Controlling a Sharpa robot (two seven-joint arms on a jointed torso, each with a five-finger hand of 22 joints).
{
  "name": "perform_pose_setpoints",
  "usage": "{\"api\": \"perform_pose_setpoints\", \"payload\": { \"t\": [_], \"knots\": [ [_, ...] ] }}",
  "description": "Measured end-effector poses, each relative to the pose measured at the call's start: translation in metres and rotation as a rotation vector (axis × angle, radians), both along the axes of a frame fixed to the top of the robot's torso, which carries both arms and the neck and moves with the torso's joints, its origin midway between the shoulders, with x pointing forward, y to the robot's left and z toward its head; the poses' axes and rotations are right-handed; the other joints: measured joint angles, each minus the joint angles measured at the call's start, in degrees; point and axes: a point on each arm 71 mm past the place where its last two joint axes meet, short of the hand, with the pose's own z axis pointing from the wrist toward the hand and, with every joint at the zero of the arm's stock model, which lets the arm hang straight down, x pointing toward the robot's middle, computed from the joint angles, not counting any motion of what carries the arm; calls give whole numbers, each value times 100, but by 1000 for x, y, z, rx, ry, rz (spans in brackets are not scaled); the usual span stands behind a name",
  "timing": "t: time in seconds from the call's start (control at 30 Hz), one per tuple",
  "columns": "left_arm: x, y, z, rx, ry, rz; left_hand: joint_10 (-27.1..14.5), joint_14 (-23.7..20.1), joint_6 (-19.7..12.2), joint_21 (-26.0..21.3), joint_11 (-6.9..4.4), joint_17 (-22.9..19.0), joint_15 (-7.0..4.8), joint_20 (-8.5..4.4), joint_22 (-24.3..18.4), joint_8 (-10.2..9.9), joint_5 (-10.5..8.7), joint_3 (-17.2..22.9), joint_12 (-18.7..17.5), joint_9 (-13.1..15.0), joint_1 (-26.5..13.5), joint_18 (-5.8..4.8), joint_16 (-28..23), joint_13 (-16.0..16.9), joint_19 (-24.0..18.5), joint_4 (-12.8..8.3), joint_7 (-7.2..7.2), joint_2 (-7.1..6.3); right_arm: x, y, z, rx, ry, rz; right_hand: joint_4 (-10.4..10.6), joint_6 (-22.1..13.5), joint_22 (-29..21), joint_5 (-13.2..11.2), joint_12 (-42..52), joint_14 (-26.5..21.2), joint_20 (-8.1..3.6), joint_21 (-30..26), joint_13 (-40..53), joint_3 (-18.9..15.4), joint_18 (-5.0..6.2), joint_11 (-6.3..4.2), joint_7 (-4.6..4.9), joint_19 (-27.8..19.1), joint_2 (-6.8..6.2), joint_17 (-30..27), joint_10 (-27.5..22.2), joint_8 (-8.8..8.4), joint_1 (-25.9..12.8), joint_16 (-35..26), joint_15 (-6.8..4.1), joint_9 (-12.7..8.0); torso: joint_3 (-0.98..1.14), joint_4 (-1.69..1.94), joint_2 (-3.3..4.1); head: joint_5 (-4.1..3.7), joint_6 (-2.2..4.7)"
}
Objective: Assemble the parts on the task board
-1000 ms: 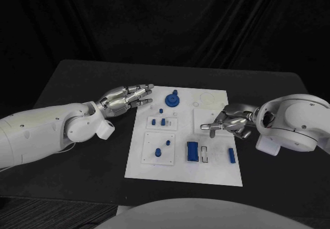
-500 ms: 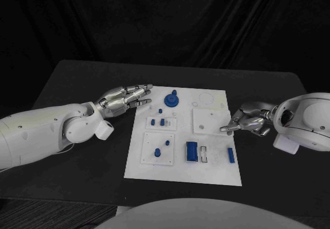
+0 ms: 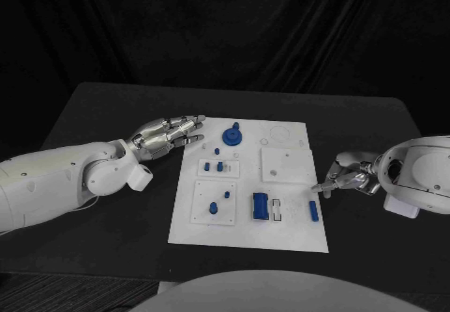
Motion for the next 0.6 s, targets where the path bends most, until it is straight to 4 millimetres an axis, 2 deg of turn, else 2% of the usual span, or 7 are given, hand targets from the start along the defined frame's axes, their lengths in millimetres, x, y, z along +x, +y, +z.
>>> {"api": "perform_pose_setpoints", "payload": {
  "t": [0.2, 0.43, 0.6],
  "knots": [
    [0, 0, 0, 0, 0, -1, 0, 0, 0, 0, 0, 1, 0, 0, 0, 21, 0, 0, 0, 2, 0, 0, 0, 0, 0, 0, 0, 0, -2, -1, -6, -32, 17, 17, 51, 17, -1, -73, 0, 0, -19, 0, 0, -51, 0, -20, 1, -19, 0, 0, 20, -2, -81, 0, 0, 0, 4, -7, -3, -7, 0],
    [0, 0, 0, 0, 0, -1, 0, 0, 0, 0, 0, 2, 0, 0, -1, 22, 0, 0, 0, 5, 0, 0, 0, 0, 0, 0, 0, 0, -5, 2, -12, -54, 35, 40, 70, 10, -1, -184, 0, 0, -19, 0, -1, -102, 0, -20, 8, -19, 35, 0, 20, -151, -116, 0, 0, -117, 9, -3, -3, -13, 1],
    [0, 0, 0, 1, 1, 0, 0, 0, 0, 0, 0, 2, 0, 0, -1, 21, 0, 0, 0, 5, 0, 0, 0, -1, 0, 0, 0, 0, -6, 6, -13, -61, 41, 55, 86, -7, -1, -184, 0, 0, -19, 0, -1, -118, 0, -20, 24, -19, 35, 0, 20, -163, -115, 0, 0, -146, 9, -5, -1, -11, 1]
  ]
}}
